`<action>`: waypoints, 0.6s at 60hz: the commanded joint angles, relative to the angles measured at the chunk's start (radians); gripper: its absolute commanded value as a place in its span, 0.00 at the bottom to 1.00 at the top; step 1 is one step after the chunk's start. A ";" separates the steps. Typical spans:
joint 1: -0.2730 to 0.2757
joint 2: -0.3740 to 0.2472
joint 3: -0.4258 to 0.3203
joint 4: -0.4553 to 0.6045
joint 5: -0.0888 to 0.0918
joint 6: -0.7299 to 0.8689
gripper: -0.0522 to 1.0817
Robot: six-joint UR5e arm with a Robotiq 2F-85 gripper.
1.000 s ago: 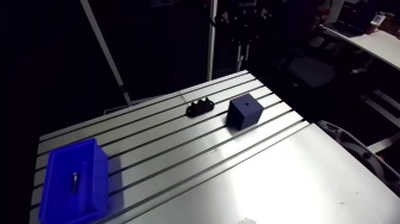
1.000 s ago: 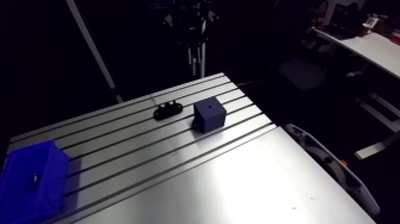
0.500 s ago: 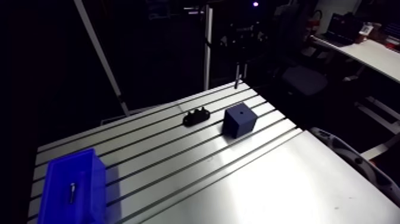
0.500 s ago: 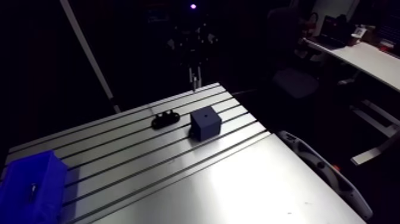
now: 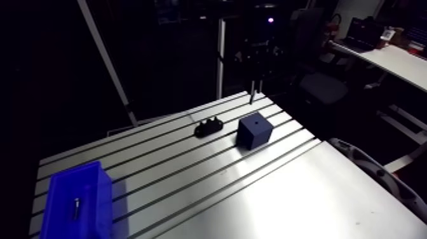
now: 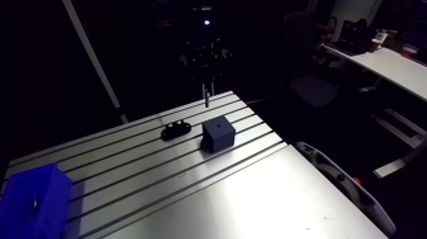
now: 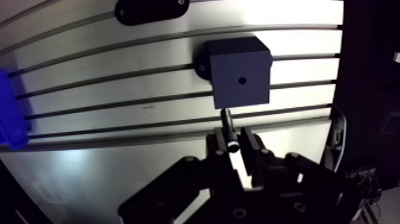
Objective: Pick up the M10 bolt and insert it into the hole until fully seated.
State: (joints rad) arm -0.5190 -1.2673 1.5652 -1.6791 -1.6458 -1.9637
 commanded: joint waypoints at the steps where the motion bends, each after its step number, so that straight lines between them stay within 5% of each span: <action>1: -0.007 -0.002 0.030 -0.020 0.000 -0.005 1.00; 36: -0.027 0.005 0.046 -0.033 -0.002 0.000 1.00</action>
State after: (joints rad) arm -0.5462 -1.2673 1.6140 -1.7010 -1.6465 -1.9615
